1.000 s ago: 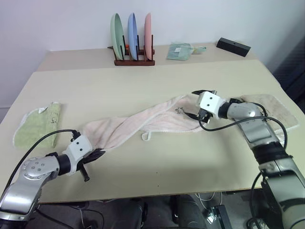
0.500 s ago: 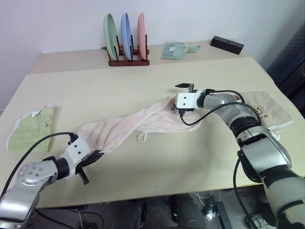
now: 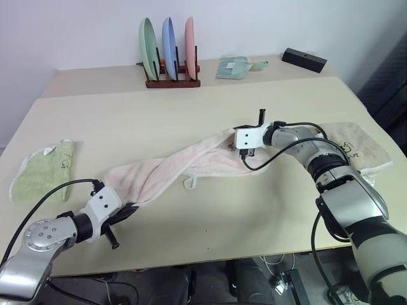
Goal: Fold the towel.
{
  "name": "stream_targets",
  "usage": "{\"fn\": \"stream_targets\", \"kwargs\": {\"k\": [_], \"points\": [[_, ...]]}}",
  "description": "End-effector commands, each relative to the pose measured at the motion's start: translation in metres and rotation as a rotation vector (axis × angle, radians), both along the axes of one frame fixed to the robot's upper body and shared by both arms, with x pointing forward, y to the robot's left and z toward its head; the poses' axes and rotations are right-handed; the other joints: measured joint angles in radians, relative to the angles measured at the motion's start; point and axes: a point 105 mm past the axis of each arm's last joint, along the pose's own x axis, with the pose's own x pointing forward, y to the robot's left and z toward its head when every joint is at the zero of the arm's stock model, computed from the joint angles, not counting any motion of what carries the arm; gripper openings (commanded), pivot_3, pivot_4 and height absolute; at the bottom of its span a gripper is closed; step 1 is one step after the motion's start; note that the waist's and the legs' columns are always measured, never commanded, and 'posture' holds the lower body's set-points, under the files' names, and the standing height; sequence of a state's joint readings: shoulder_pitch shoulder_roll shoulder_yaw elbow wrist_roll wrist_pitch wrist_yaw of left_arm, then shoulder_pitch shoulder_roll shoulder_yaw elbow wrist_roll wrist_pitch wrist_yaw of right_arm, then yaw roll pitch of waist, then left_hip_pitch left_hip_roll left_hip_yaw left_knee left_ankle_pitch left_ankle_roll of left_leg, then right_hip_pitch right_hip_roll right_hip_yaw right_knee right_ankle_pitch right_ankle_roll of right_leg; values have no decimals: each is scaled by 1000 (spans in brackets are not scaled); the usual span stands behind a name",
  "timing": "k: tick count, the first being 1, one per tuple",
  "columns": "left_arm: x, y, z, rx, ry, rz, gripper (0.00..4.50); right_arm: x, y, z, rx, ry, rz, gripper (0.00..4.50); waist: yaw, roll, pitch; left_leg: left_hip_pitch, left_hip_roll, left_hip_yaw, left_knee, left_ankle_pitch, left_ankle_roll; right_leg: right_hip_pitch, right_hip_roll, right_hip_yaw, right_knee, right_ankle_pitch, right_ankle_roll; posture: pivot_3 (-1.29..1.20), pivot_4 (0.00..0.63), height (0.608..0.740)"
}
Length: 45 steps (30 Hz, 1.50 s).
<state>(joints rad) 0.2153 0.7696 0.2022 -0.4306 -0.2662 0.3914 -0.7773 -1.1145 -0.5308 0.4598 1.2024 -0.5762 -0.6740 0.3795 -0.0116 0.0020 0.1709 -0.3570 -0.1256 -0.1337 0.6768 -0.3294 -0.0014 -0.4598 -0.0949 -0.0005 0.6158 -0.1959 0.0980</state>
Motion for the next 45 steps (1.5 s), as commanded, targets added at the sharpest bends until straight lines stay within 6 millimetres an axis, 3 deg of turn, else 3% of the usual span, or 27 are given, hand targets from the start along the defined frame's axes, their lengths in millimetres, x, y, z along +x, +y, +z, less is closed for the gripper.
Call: {"fn": "stream_targets", "kwargs": {"k": [1, 4, 8, 11, 13, 16, 18, 21, 24, 26, 28, 33, 36, 39, 45], "points": [[30, 15, 44, -68, -218, 131, 0, 5, -7, 44, 90, -123, -13, 10, 2, 0, 0, 0, 0, 0, 0, 0, 0, 0, 0, 0, 0, 0, 0, 0, 150, 730], [67, 37, 83, -74, -391, 256, 0, 10, -18, 81, 104, -240, -56, 10, -2, 0, 0, 0, 0, 0, 1, 1, -1, 0, 0, 0, 1, 1, -1, 0, 150, 730], [117, 71, 172, -196, -690, 465, 0, 14, -30, 155, 161, -472, -134, 10, -4, -1, 2, -2, 1, 0, 2, 2, -4, -3, 1, 0, 3, 2, -3, 0, 150, 730], [125, 85, 227, -300, -850, 527, 0, 6, -33, 201, 218, -605, -141, 10, -10, -2, 2, -4, 1, 0, 0, 2, -5, -6, 0, 0, 1, 2, -3, 0, 150, 730], [124, 88, 241, -314, -889, 524, 0, 1, -33, 216, 249, -635, -120, 10, -16, -2, 1, -4, 1, 0, -3, 1, -5, -7, 0, 0, -1, 2, -3, 0, 150, 730], [121, 86, 235, -263, -869, 474, 0, -4, -30, 218, 275, -599, -77, 10, -32, -3, 1, -1, 1, 1, -10, 1, -4, -7, 0, 0, -2, 2, -2, 0, 150, 730], [114, 83, 215, -222, -803, 429, 0, -10, -24, 201, 288, -497, -3, 10, -38, -3, 1, -2, 1, 1, -11, 1, -4, -8, 0, 0, -2, 2, -2, 0, 150, 730], [91, 72, 166, -187, -626, 325, 0, -22, -20, 145, 226, -257, 103, 10, -47, -3, 1, -1, 2, 1, -11, 1, -4, -8, 0, 0, -1, 2, -2, 0, 150, 730], [62, 57, 124, -168, -452, 232, 0, -49, -25, 89, 175, 14, 157, 10, -43, -3, 2, -3, 2, 0, -10, 1, -3, -8, 0, 0, -2, 2, -2, 0, 150, 730], [39, 47, 95, -152, -305, 171, 0, -74, -33, 60, 158, 200, 163, 10, -31, -2, 3, -4, 3, 0, -8, 1, -3, -8, 0, 0, -2, 2, -2, 0, 150, 730], [19, 40, 76, -145, -199, 127, 0, -95, -39, 44, 147, 330, 151, 10, -24, 0, 3, -3, 3, 1, -8, 1, -3, -8, 0, 1, -2, 2, -3, 0, 150, 730], [-29, 34, 36, -135, 63, 83, 0, -146, -63, 21, 126, 640, 59, 10, 1, 0, 3, 3, 3, 2, -8, -2, 2, -2, 0, 1, -2, 2, -3, 0, 150, 730], [-42, 39, 31, -127, 124, 88, 0, -162, -71, 19, 115, 722, 20, 10, 8, -1, 3, 5, 3, 2, -7, -2, 2, 0, -1, 0, -3, 2, -3, 0, 150, 730], [-42, 44, 30, -119, 125, 107, 0, -157, -72, 23, 120, 676, 5, 10, 18, -1, 3, 3, 4, 2, -2, -3, 3, 1, 0, -1, -2, 2, -4, 0, 150, 730], [-14, 42, 38, -117, 10, 122, 0, -132, -68, 31, 113, 545, 1, 10, 27, -1, 3, 1, 4, 3, 4, -4, 4, 2, 0, -2, -2, 3, -4, 0, 150, 730]]}}
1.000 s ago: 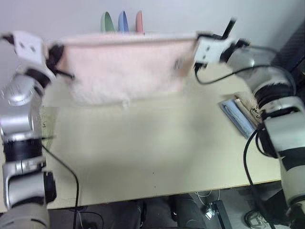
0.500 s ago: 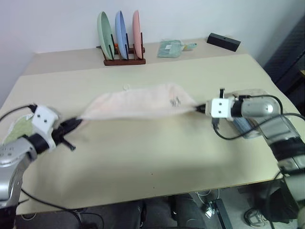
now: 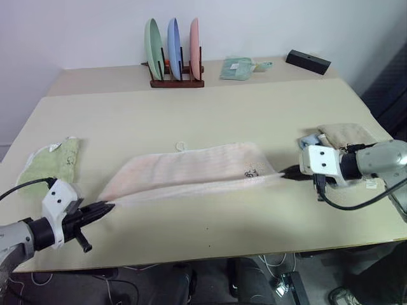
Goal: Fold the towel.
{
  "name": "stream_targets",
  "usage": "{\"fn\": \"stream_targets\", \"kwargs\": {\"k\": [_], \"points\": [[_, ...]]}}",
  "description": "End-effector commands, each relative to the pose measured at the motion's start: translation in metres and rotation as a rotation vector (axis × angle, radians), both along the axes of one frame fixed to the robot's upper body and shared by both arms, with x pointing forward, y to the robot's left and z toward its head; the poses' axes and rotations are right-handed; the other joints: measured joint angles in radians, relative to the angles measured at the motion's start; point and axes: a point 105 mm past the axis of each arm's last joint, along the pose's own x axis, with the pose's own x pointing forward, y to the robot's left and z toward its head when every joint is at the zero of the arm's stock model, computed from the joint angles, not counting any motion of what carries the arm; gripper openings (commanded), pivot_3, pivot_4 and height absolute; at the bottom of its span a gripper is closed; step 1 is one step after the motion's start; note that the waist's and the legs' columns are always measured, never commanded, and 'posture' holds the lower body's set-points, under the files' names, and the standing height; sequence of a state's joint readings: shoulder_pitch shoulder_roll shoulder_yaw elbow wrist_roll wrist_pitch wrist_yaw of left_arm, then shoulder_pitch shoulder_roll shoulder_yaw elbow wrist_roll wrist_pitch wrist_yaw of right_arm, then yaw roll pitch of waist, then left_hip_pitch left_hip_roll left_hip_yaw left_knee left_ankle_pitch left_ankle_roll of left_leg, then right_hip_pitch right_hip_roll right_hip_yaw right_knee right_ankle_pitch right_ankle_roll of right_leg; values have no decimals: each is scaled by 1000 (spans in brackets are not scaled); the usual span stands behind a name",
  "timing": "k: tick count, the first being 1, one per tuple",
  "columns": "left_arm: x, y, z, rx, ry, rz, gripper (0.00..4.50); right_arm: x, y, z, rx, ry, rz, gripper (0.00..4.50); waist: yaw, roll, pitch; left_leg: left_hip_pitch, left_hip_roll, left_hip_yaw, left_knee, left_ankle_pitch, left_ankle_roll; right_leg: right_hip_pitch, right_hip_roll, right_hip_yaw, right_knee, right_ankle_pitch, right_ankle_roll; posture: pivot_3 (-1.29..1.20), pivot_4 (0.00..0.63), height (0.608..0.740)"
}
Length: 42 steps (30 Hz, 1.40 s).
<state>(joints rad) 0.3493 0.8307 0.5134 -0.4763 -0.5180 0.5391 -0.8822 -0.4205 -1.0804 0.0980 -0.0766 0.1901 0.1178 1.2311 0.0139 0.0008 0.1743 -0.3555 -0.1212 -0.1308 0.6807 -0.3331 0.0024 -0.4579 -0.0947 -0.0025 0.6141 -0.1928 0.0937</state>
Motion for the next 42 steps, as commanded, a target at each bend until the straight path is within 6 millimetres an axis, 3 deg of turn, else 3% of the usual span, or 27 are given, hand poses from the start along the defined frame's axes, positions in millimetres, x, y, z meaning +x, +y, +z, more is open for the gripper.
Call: {"fn": "stream_targets", "kwargs": {"k": [1, 10, 15, 26, 28, 31, 36, 42], "points": [[16, 2, 6, 17, -65, 34, 0, 15, -4, 9, -29, -95, -18, 10, 2, 0, 0, 0, 0, 0, 0, 1, -2, 0, 0, 0, 0, 0, 0, 0, 150, 730], [66, 13, 3, 85, -171, 102, 0, 63, -6, 2, -64, -201, -52, 10, -4, 0, 0, -1, -1, 1, 0, 3, -5, -2, 0, 0, 0, 1, 0, 0, 150, 730], [86, 19, -1, 105, -182, 132, 0, 87, 5, 0, -24, -243, -60, 10, -5, 0, 0, -1, -1, 1, 0, 3, -5, -2, 0, 0, 1, 1, 1, 0, 150, 730], [103, 29, -15, 82, -149, 225, 0, 113, 18, -10, -31, -297, -68, 10, -12, 0, 0, -1, -1, 0, 0, 3, -5, -3, 0, 1, 1, 2, 1, 0, 150, 730], [104, 31, -12, 30, -151, 250, 610, 116, 18, -9, -9, -295, -93, 0, -14, 0, 0, -1, -1, 0, 0, 3, -5, -3, 0, 1, 1, 2, 1, 0, 150, 730], [102, 29, -10, 11, -148, 243, 1947, 116, 14, -8, -12, -284, -106, 928, -17, 0, 0, -1, -1, 0, 0, 3, -5, -3, 0, 1, 1, 2, 1, 0, 150, 730], [100, 39, -4, 43, -209, 318, 4456, 119, -6, 9, -77, -417, -157, 3356, -26, 0, 0, -1, -1, 0, 0, 3, -5, -4, 0, 1, 2, 2, 1, 0, 150, 730], [90, 43, 18, -73, -302, 409, 4456, 106, -29, 41, 80, -485, -299, 3356, -24, 0, 0, -2, -1, 0, 0, 3, -5, -4, 0, 1, 2, 2, 1, 0, 150, 730]]}}
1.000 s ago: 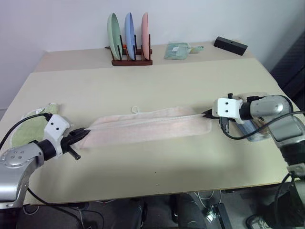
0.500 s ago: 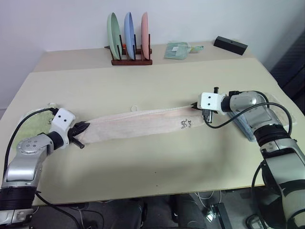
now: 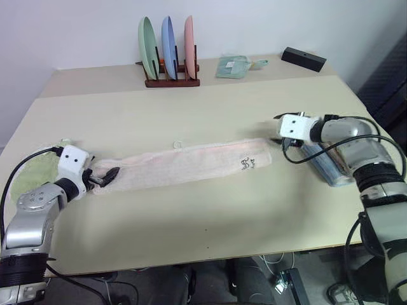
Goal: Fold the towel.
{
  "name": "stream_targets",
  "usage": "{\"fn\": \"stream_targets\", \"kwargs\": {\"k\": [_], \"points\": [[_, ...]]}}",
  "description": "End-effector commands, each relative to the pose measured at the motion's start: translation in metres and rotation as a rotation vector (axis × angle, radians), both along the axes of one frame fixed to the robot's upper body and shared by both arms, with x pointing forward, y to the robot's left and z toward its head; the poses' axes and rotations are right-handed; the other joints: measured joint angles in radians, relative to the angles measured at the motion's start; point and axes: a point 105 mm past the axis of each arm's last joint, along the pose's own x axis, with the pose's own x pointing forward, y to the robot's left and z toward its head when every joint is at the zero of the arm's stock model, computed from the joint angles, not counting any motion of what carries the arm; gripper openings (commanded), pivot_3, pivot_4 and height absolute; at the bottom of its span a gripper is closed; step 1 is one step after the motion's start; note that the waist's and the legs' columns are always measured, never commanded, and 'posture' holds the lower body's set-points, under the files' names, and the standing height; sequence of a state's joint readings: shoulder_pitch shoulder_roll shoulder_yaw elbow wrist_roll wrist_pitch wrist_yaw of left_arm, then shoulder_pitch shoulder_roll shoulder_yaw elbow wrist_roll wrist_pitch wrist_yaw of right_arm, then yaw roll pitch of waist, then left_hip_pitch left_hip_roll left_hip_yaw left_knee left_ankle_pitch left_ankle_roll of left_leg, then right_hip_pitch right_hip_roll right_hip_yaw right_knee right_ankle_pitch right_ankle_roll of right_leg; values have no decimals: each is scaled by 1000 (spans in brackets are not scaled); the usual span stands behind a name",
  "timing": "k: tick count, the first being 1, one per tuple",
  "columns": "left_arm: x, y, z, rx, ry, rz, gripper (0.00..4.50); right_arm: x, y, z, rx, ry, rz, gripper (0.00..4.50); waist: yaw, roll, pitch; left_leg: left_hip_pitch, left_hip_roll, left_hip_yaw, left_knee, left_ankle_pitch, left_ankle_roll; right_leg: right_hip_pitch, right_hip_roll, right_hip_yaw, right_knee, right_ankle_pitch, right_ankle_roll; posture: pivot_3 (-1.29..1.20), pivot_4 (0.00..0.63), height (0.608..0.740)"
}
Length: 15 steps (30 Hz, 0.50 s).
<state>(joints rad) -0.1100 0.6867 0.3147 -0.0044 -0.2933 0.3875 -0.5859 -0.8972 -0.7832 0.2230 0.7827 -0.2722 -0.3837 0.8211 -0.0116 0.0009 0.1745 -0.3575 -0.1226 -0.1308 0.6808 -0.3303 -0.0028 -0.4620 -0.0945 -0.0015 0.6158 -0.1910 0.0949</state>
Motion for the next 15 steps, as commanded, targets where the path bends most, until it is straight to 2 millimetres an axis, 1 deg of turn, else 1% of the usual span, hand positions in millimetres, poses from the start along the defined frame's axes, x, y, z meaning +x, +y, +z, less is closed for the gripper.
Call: {"fn": "stream_targets", "kwargs": {"k": [1, 4, 11, 12, 13, 14, 15], "points": [[-7, 6, 29, -65, -114, 63, 4456, -15, -11, 34, 170, -60, -53, 3356, 3, 0, 0, 0, 0, 0, 0, 0, 0, 0, 0, 0, 0, 0, 0, 0, 150, 730], [-10, 7, 30, -85, -115, 77, 4456, -26, -11, 33, 188, -29, -69, 3356, 4, 0, 0, 0, 0, -1, 1, 0, 0, 1, 0, 0, 0, 0, 0, 0, 150, 730], [-11, 7, 31, -89, -111, 81, 4456, -31, -9, 33, 195, -16, -90, 3356, 1, 0, 0, 1, 0, 0, 1, 0, 0, 1, 0, 0, 0, 0, 0, 0, 150, 730], [-7, -15, 41, -72, -155, -8, 4494, -49, -3, 23, 447, 121, -118, 3631, 2, 0, 0, 1, 0, 0, 1, 0, 0, 1, 0, 0, 0, 0, 0, 0, 150, 730], [-5, -31, 49, -60, -188, -74, 4500, -67, 5, 13, 616, 252, -119, 3909, 14, -2, -1, 0, 0, 0, 1, 0, 0, 1, 0, 0, 0, 0, 0, 0, 150, 730], [-6, -51, 54, -43, -216, -157, 4500, -85, 15, 0, 753, 386, -126, 4189, 28, -4, -2, -1, 1, -4, 1, 0, 0, 2, 0, -1, -1, 0, 0, 0, 150, 730], [-7, -63, 57, -33, -232, -208, 4500, -99, 21, -7, 825, 473, -136, 4189, 39, -4, -2, -1, 1, -6, 1, -1, -1, 2, 1, -2, -2, 0, 0, 0, 150, 730]]}}
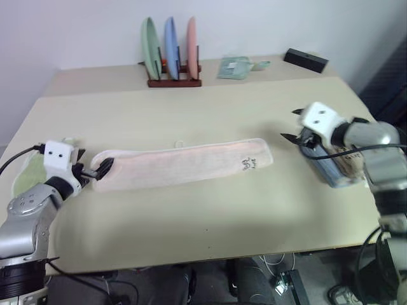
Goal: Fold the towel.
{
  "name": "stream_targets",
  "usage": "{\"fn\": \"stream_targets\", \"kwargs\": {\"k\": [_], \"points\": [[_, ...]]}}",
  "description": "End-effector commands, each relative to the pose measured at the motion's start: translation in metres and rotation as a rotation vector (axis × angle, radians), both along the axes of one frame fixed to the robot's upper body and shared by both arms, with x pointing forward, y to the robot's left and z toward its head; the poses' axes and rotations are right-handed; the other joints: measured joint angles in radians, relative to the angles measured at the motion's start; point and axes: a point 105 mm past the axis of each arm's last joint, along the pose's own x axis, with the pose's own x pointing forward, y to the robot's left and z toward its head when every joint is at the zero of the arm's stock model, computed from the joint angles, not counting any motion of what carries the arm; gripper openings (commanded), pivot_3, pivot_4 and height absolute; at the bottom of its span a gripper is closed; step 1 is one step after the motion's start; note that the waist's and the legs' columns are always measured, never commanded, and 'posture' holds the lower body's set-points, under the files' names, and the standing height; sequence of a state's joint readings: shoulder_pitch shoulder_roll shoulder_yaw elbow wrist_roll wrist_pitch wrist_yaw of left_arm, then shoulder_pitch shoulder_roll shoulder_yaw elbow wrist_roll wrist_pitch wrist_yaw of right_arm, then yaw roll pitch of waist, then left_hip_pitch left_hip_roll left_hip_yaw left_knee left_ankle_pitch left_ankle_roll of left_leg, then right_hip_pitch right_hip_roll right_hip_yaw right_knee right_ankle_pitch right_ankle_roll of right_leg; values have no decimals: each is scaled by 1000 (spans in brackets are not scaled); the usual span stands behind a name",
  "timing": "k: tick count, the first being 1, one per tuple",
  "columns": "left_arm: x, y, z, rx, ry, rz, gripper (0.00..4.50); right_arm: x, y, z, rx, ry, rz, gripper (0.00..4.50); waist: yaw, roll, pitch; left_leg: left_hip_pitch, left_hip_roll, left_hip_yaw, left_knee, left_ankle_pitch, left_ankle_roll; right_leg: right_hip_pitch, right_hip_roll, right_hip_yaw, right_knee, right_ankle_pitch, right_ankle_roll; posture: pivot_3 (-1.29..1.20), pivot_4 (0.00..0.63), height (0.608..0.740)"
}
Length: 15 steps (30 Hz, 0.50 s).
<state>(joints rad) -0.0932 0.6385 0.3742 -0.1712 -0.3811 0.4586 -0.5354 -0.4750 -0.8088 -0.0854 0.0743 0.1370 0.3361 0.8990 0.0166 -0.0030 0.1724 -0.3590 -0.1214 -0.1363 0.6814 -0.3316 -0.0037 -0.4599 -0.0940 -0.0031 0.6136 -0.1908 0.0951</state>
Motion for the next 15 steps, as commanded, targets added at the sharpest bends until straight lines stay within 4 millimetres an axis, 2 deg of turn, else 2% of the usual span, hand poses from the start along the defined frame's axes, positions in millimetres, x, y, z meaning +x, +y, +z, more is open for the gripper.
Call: {"fn": "stream_targets", "kwargs": {"k": [1, 4, 8, 12, 15], "points": [[-3, -54, 29, 67, -135, -223, 4500, -46, 31, -12, 380, 266, 37, 4189, 16, 0, 0, -1, 0, -2, 1, -1, 0, 0, 0, 0, 0, 0, 0, 0, 150, 730], [-4, -73, 23, 110, -120, -284, 4500, -58, 35, -25, 530, 374, -52, 4189, 20, 2, 0, 0, -2, 3, 2, -1, 1, 0, -1, 4, 0, 1, 0, 0, 150, 730], [-3, -78, 15, 64, -97, -283, 4500, -63, 36, -37, 601, 425, -146, 4189, 21, 1, -1, 3, -1, 5, 2, -4, 6, 2, 1, 4, 1, 2, 0, 0, 150, 730], [-7, -87, 14, 44, -96, -334, 4500, -69, 38, -50, 637, 484, -196, 4189, 21, 1, -1, 3, 0, 5, 2, 0, 0, 1, 1, 4, 1, 2, 0, 0, 150, 730], [-22, -110, 10, -13, -43, -487, 4500, -71, 36, -57, 725, 527, -249, 4189, 21, 1, -1, 2, 0, 5, 2, 0, 0, 1, 1, 4, 1, 2, 0, 0, 150, 730]]}}
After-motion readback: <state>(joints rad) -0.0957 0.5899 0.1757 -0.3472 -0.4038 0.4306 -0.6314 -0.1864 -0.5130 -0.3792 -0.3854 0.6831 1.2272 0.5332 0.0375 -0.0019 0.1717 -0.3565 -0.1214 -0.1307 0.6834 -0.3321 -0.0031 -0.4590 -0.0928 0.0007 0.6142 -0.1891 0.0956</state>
